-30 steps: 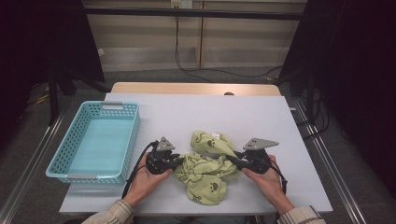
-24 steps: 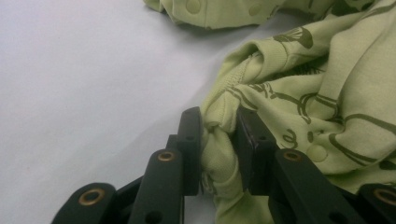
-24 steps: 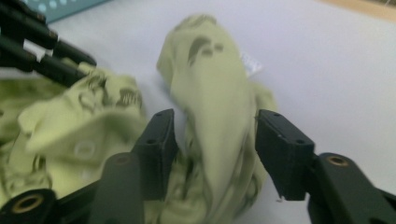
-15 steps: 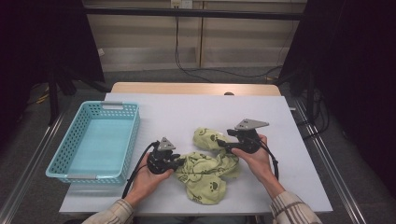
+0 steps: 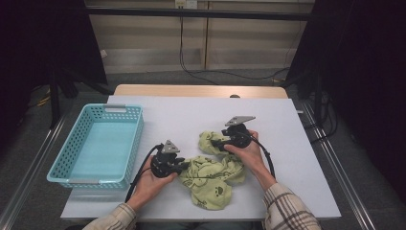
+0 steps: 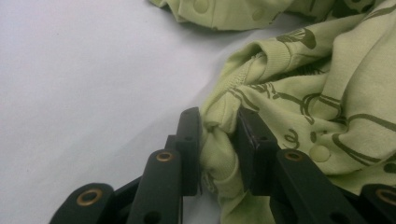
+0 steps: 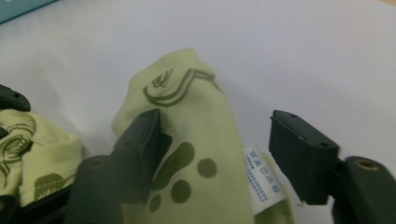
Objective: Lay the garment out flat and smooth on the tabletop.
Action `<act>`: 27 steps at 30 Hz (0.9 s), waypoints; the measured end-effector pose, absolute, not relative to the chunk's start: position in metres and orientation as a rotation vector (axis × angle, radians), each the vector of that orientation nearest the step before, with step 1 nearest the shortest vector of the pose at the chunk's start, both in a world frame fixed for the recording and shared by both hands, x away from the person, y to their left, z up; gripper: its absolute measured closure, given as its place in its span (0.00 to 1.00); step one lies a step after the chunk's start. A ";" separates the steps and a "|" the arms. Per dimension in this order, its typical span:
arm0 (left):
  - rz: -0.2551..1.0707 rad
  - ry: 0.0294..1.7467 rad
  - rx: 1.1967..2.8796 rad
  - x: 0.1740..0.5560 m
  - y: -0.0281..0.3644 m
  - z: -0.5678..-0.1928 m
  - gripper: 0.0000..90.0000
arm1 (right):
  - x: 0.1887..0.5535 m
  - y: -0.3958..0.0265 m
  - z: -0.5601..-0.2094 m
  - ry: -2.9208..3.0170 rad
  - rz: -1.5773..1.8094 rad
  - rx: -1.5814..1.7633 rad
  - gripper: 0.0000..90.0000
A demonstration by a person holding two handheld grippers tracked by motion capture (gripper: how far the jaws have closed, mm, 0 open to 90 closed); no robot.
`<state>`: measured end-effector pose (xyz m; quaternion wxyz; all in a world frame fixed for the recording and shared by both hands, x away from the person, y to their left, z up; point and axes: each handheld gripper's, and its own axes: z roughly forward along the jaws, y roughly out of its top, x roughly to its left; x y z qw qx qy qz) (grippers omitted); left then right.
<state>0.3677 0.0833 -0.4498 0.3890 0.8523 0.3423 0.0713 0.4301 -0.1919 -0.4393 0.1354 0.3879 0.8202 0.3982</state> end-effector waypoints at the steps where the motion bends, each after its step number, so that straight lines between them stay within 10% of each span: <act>1: 0.189 0.850 2.185 0.369 0.084 -0.449 0.81 | 0.431 -0.193 -0.440 2.390 1.149 1.126 0.47; 8: 0.209 0.873 2.186 0.376 0.083 -0.448 0.82 | 0.428 -0.194 -0.439 2.421 1.149 1.113 0.86; 27: 0.353 0.894 2.102 0.389 0.090 -0.421 0.83 | 0.369 -0.259 -0.408 2.172 1.170 1.217 0.89</act>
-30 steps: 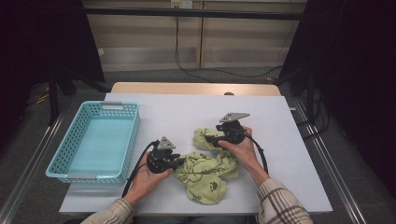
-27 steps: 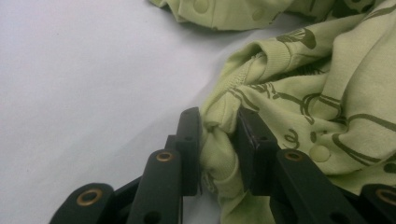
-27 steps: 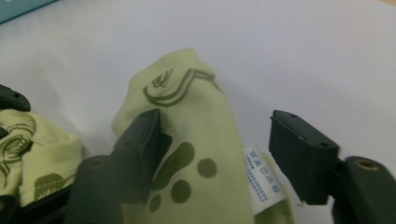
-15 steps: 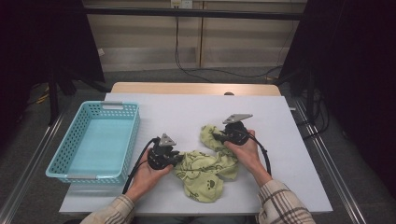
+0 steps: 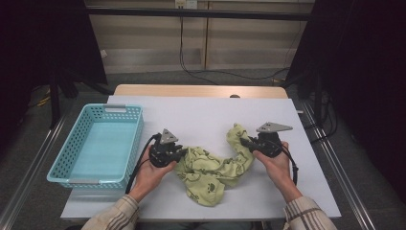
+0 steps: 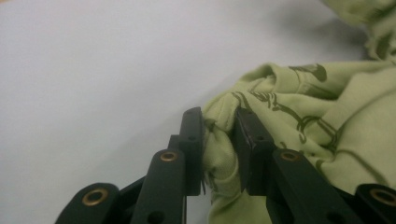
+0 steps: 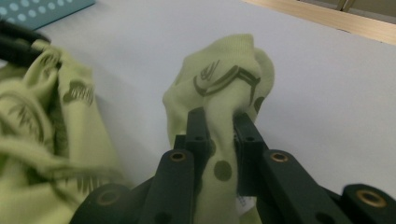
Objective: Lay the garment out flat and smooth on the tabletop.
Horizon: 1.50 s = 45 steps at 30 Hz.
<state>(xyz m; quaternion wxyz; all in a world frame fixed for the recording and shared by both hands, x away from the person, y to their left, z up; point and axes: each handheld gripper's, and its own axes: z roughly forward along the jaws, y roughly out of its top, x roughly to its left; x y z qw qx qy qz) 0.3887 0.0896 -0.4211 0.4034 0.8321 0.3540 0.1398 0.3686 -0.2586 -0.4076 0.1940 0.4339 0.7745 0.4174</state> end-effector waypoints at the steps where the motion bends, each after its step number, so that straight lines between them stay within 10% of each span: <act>1: 0.351 0.904 2.092 0.390 0.091 -0.420 0.83 | 0.362 -0.260 -0.407 2.177 1.167 1.211 0.89; 21: 0.341 1.024 2.046 0.419 0.081 -0.445 0.82 | 0.298 -0.256 -0.428 2.294 1.178 1.176 0.89; 32: 0.322 0.987 2.039 0.399 0.091 -0.431 0.53 | 0.291 -0.248 -0.432 2.388 1.138 1.119 0.88; 45: 0.342 0.914 2.046 0.384 0.095 -0.423 0.46 | 0.305 -0.253 -0.423 2.289 1.229 1.128 0.48</act>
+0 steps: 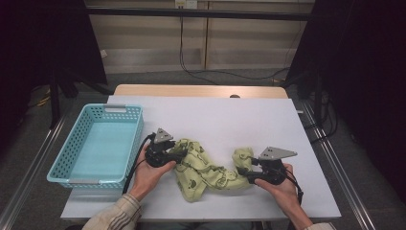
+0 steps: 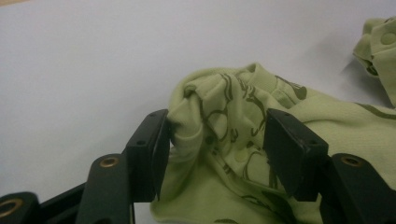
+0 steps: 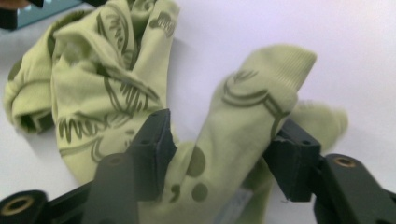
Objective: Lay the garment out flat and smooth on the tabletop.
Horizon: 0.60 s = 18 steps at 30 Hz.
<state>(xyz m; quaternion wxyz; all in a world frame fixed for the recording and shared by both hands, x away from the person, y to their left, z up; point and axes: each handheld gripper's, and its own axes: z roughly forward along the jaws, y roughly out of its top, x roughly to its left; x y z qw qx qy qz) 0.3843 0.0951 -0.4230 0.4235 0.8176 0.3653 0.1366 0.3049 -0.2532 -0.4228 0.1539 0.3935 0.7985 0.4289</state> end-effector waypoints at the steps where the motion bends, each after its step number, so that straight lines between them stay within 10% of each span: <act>1: 0.341 0.921 2.026 0.383 0.094 -0.422 0.45 | 0.306 -0.253 -0.421 2.274 1.251 1.129 0.47; 18: 0.250 0.821 2.026 0.369 0.086 -0.414 0.41 | 0.341 -0.232 -0.395 2.188 1.357 1.109 0.28</act>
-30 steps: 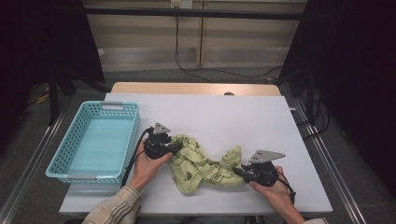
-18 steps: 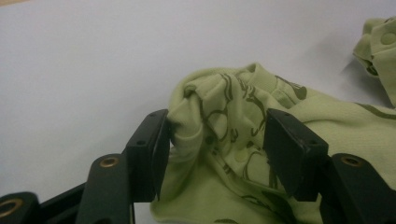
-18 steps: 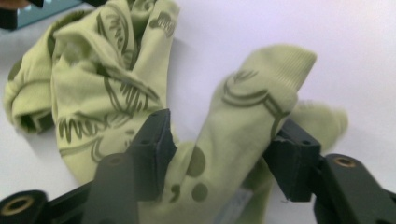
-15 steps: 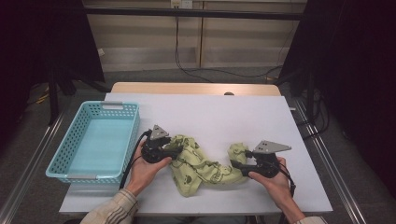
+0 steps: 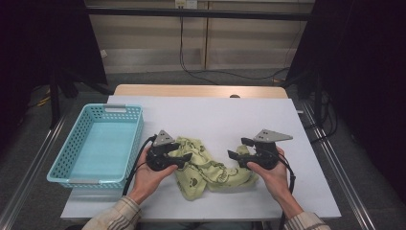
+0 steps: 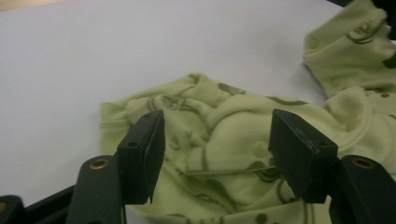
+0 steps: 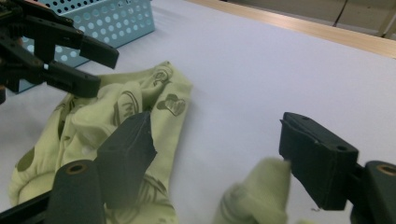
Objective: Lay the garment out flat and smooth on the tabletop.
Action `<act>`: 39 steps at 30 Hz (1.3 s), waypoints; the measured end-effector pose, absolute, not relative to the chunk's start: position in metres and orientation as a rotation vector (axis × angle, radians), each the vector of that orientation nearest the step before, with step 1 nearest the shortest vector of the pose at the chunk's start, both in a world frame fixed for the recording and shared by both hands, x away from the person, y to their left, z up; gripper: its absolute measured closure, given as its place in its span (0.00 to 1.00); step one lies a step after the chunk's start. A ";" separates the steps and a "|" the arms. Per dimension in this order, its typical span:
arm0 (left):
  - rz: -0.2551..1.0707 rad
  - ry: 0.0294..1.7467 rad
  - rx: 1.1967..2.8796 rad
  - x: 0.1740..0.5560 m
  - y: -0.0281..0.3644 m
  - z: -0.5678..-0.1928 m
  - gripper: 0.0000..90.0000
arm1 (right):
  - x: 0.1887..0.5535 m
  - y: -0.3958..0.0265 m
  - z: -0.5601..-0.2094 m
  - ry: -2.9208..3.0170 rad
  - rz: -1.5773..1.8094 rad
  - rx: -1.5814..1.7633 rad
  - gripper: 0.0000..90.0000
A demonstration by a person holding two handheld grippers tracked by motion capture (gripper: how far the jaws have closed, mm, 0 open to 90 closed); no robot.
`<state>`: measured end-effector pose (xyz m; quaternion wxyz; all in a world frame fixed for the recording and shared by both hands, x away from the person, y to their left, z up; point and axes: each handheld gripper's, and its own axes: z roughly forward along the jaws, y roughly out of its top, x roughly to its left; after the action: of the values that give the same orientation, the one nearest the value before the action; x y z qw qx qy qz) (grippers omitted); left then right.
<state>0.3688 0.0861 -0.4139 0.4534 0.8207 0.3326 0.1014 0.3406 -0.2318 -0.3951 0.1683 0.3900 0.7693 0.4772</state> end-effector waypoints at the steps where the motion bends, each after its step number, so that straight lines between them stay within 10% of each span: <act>1: 0.246 0.802 2.038 0.367 0.084 -0.414 0.41 | 0.343 -0.228 -0.395 2.194 1.364 1.110 0.27; 7: 0.241 0.675 2.062 0.357 0.066 -0.416 0.55 | 0.360 -0.204 -0.401 2.253 1.361 1.075 0.32; 15: 0.192 0.708 2.265 0.354 0.060 -0.443 1.00 | 0.369 -0.189 -0.410 2.312 1.320 1.111 0.41; 39: 0.131 0.731 2.260 0.356 0.078 -0.447 1.00 | 0.401 -0.147 -0.439 2.550 1.143 1.077 0.57</act>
<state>0.3556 0.0784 -0.4468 0.3721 0.8818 0.2853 0.0513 0.4006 -0.1467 -0.4393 0.0731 0.3587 0.8492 0.3807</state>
